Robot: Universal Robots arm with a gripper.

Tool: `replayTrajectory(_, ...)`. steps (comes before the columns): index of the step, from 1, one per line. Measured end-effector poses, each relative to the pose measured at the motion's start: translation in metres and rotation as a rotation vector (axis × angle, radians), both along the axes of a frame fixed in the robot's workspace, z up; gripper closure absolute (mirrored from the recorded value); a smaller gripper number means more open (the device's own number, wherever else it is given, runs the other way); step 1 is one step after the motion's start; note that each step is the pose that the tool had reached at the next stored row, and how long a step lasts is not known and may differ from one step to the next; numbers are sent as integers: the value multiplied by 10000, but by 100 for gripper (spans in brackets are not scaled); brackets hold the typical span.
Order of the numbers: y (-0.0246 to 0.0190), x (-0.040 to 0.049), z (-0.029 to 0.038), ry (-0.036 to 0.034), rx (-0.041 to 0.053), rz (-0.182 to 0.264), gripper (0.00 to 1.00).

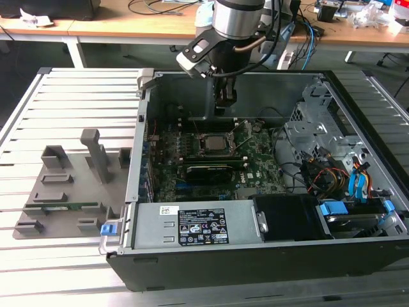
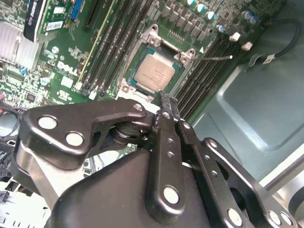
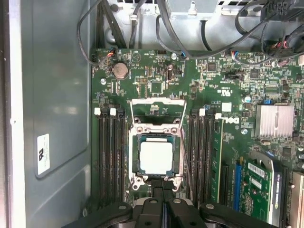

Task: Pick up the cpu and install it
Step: 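Close the cpu cover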

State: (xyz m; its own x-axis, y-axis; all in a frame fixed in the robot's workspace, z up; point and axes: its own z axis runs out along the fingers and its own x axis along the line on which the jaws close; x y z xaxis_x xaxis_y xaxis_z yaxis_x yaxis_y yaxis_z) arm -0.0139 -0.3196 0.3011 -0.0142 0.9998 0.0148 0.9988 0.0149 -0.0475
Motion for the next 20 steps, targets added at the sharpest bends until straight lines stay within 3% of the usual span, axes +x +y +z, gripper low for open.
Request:
replayTrajectory(5, 0, 333, -5, 3, 2, 0, 89)
replayTrajectory(7, 0, 527, -7, 5, 3, 0, 89)
replayTrajectory(9, 0, 594, -9, 9, 2, -1, 89)
replayTrajectory(11, 9, 740, -27, 40, 2, -1, 89)
replayTrajectory(12, 19, 807, -70, 64, 0, 2, 89)
replayTrajectory(15, 49, 937, -161, 89, -17, 15, 89)
replayTrajectory(17, 64, 950, -206, 88, -17, 20, 89)
replayTrajectory(18, 79, 957, -260, 89, -17, 39, 89)
replayTrajectory(20, 83, 959, -328, 88, -18, 556, 89)
